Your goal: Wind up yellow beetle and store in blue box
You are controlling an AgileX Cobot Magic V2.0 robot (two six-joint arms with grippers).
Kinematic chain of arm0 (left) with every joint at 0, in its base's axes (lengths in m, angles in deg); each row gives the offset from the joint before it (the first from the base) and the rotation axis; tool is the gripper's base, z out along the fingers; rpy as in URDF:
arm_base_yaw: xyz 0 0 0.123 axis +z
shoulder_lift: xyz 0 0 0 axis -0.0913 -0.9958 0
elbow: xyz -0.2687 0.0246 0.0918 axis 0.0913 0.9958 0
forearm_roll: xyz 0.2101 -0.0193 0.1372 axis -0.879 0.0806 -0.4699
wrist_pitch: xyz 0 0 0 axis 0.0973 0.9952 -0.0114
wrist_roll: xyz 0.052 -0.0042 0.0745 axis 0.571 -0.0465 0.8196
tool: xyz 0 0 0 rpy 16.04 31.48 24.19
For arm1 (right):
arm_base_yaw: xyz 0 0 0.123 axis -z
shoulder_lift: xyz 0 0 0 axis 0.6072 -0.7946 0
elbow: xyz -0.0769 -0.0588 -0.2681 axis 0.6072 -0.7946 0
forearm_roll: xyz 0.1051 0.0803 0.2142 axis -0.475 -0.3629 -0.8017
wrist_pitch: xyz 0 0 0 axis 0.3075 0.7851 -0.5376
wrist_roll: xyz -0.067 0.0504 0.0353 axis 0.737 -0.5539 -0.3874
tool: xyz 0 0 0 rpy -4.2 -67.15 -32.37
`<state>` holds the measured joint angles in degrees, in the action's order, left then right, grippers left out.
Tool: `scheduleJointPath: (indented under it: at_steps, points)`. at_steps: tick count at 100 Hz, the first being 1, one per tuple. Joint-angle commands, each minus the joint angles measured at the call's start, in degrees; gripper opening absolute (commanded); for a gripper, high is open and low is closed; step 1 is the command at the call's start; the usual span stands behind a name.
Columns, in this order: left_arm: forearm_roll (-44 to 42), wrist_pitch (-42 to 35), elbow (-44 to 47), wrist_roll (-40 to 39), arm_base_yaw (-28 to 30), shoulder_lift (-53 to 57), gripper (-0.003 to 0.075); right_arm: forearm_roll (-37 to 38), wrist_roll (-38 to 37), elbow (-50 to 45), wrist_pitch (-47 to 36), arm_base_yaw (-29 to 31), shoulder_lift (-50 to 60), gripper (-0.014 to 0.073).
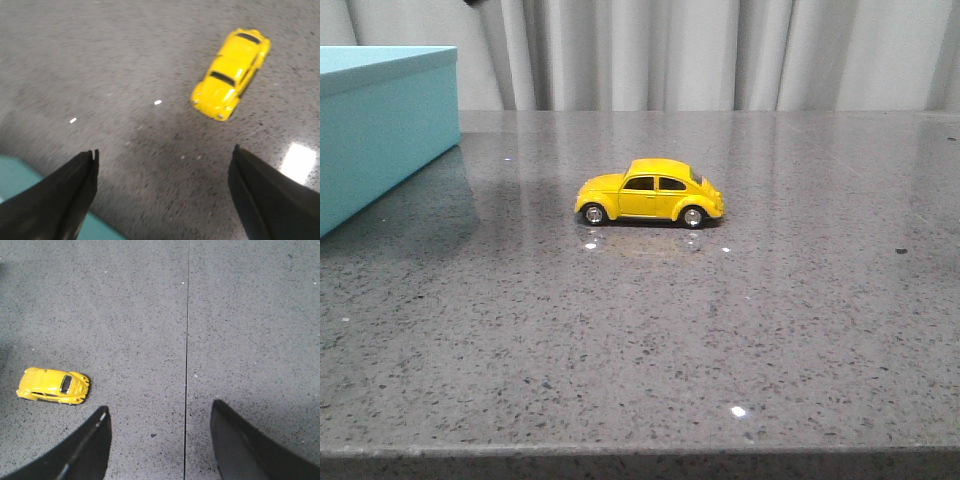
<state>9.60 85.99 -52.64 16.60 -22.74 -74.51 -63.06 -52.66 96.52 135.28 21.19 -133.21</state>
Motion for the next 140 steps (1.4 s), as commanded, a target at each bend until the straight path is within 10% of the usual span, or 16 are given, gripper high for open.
scheduleJointPath:
  at_steps: [1, 26, 115, 140]
  points:
    - [0.76, 0.31, -6.0, 2.66, -2.4, -2.43, 0.0514, 0.01, 0.8, 1.34, -3.56, 0.0, 0.83, 0.0443]
    - [-0.88, -0.18, -11.02, 13.1, -7.88, -11.34, 0.0514, 0.0, 1.39, 1.34, -3.49, 0.0, 0.83, 0.0443]
    - [-0.05, -3.05, -11.02, 13.21, -9.97, -21.86, 0.051, -0.05, 1.39, 1.34, -2.86, 0.0, 0.83, 0.0443]
    - [-0.05, -0.39, -11.02, 13.21, -9.84, -21.86, 0.0257, -0.05, 1.39, 1.34, -2.58, 0.0, 0.83, 0.0443]
